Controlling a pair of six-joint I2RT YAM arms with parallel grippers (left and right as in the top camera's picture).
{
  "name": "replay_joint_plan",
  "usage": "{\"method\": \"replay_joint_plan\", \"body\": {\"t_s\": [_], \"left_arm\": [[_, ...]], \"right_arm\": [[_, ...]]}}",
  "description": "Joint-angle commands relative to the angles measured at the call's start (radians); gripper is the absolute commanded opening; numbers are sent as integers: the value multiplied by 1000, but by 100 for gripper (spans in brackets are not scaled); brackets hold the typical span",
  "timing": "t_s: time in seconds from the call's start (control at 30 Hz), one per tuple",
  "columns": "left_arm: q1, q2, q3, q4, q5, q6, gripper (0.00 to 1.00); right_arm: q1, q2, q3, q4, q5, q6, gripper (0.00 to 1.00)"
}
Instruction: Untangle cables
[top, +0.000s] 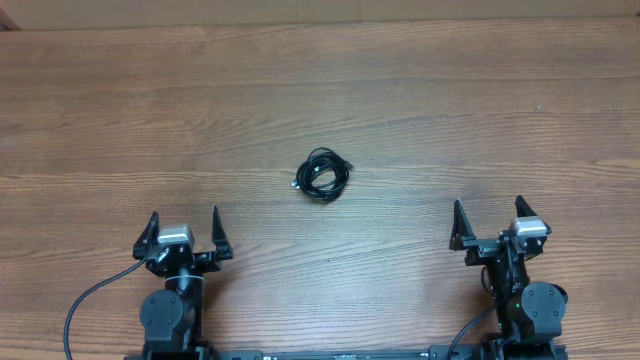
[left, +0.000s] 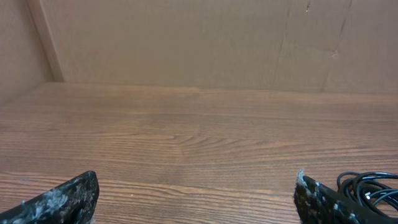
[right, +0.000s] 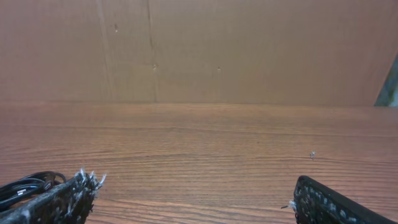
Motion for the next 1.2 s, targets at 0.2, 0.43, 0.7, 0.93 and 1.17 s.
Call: {"method": "replay_joint_plan", "body": {"t_s": [0.2, 0.43, 0.7, 0.93, 1.17], "left_arm": [[3, -9, -3, 0, -2, 16, 99], [3, -9, -3, 0, -2, 16, 100], [3, -9, -3, 1, -9, 19, 100], [3, -9, -3, -3, 130, -73, 100], [3, -9, -3, 13, 217, -320, 100]], "right_arm": [[-3, -9, -10, 6, 6, 7, 100], [-3, -9, -10, 6, 6, 7, 100], [-4, -9, -10, 6, 6, 7, 100], [-3, -9, -10, 13, -61, 8, 100], [-3, -9, -10, 88, -810, 166, 100]]}}
